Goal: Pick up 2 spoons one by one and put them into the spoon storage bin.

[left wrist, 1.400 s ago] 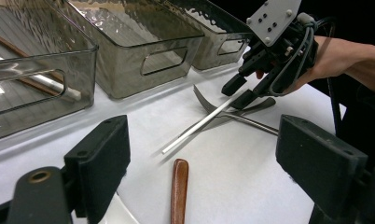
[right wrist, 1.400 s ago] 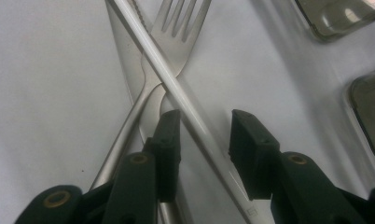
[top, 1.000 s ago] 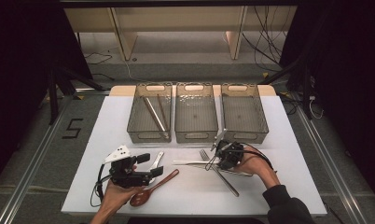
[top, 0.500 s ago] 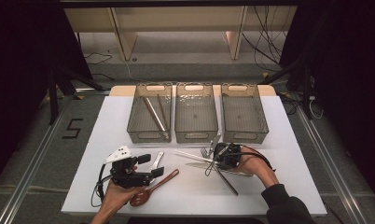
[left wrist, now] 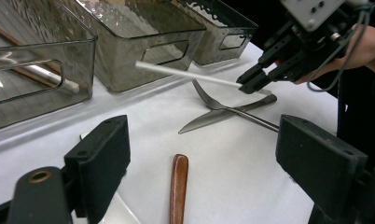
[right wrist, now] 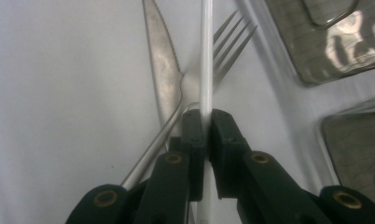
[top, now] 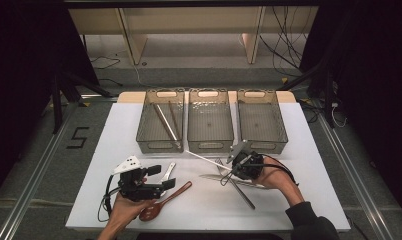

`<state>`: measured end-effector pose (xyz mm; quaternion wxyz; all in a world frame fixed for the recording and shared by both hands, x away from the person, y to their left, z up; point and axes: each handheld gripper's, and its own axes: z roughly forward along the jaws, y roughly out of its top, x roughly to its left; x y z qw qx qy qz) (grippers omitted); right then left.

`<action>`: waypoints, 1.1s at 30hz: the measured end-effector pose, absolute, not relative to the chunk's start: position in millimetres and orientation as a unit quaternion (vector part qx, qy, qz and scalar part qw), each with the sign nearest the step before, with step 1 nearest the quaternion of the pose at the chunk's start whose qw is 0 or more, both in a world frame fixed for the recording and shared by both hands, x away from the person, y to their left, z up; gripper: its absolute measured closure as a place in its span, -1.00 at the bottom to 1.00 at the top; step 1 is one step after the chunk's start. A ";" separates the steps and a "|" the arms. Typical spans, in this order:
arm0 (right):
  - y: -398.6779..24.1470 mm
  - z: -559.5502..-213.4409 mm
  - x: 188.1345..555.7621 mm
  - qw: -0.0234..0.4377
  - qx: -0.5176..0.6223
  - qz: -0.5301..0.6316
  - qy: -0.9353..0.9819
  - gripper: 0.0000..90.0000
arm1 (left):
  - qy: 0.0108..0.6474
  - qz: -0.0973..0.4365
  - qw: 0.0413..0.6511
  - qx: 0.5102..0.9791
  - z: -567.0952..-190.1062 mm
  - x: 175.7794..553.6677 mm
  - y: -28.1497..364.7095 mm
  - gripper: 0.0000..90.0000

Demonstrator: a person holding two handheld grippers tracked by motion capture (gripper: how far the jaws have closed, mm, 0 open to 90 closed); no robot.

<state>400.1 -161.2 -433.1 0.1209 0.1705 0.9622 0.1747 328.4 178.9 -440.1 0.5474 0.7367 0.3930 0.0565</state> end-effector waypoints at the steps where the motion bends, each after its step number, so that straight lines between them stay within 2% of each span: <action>1: -161.2 -433.1 400.1 0.121 0.170 0.175 0.962 0.89 | 0.393 0.056 0.547 0.737 -440.1 328.4 178.9 -0.62; 7: -162.0 -421.6 392.9 0.124 0.200 0.219 0.947 0.89 | 0.403 0.046 0.551 0.730 -438.0 329.9 175.3 -0.61; 16: -156.0 -414.2 376.5 0.137 0.247 0.286 0.916 0.89 | 0.407 0.030 0.541 0.735 -433.7 334.7 149.5 -0.61; 33: -152.4 -414.8 351.7 0.153 0.266 0.354 0.883 0.89 | 0.412 -0.015 0.548 0.728 -417.2 359.5 108.1 -0.58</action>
